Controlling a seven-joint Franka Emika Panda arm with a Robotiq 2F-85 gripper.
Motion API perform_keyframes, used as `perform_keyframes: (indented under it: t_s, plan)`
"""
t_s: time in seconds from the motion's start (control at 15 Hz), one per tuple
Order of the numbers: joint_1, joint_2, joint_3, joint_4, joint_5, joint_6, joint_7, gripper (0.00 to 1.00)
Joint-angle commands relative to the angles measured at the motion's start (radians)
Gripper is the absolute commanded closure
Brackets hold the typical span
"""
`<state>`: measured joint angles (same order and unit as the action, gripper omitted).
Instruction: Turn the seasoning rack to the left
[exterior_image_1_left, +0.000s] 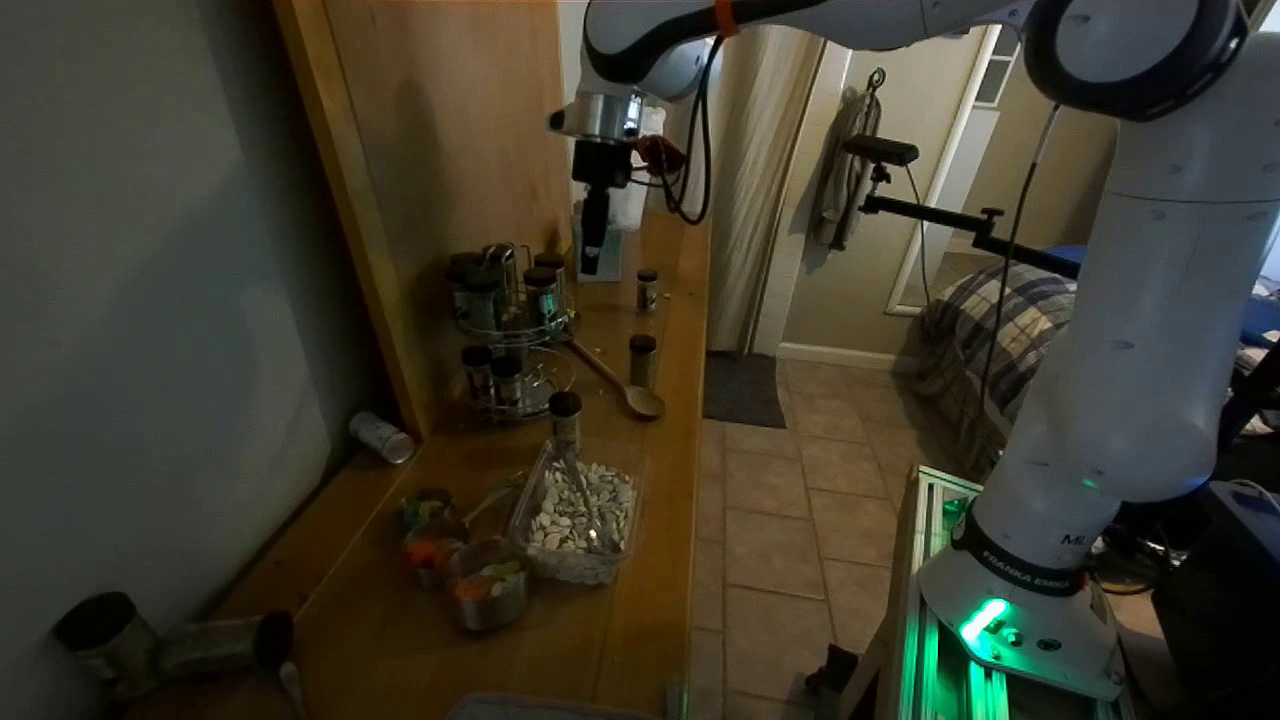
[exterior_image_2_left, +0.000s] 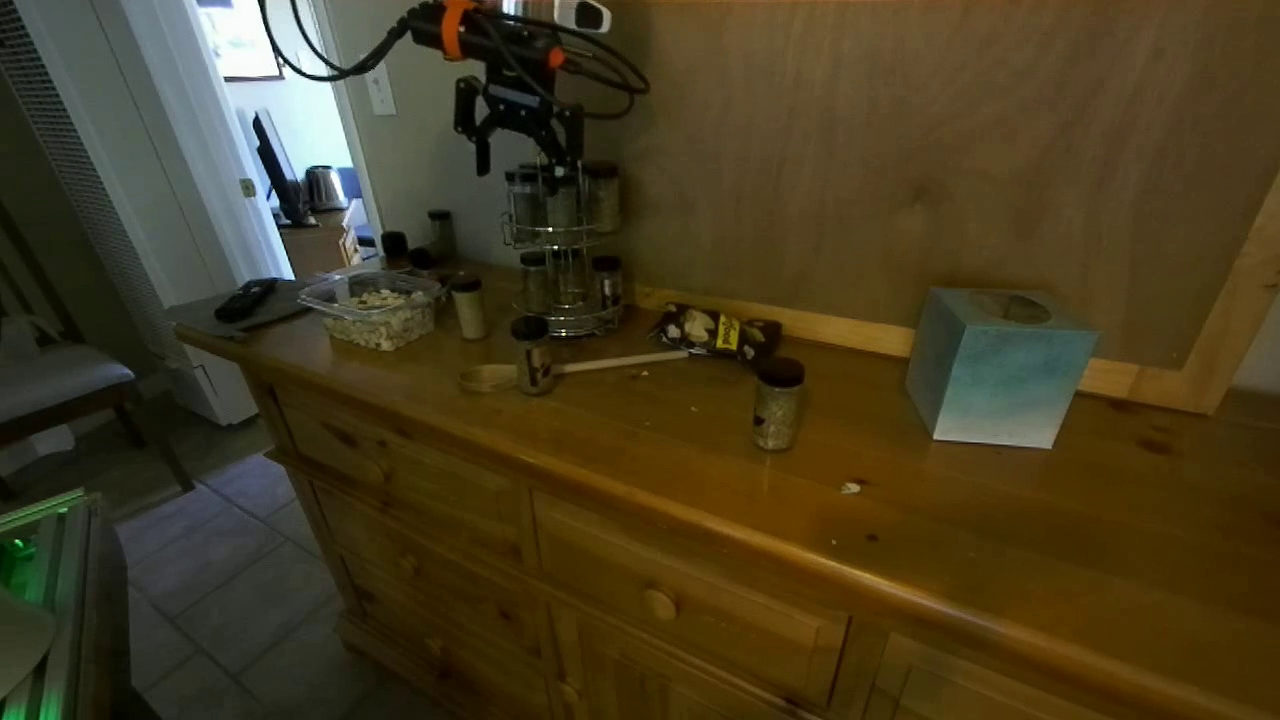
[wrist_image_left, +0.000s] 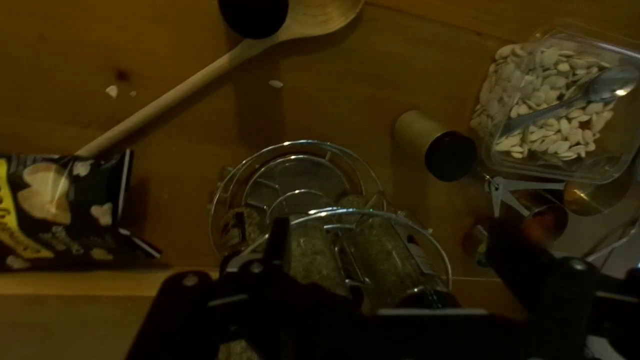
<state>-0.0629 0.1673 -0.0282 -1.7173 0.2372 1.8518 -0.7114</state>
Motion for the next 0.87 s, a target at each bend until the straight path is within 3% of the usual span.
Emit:
perform_keyframes:
  t_s: [0.0,0.13,0.33,0.4,0.8]
  plan:
    - [0.039,-0.139,0.028,-0.163,-0.126,0.186,0.029,0.00]
    - [0.059,-0.201,0.042,-0.245,-0.172,0.309,0.069,0.00]
    - [0.083,-0.289,0.060,-0.361,-0.155,0.446,0.211,0.00]
    - [0.076,-0.194,0.047,-0.240,-0.140,0.364,0.124,0.00]
    - [0.080,-0.203,0.044,-0.258,-0.140,0.372,0.133,0.00]
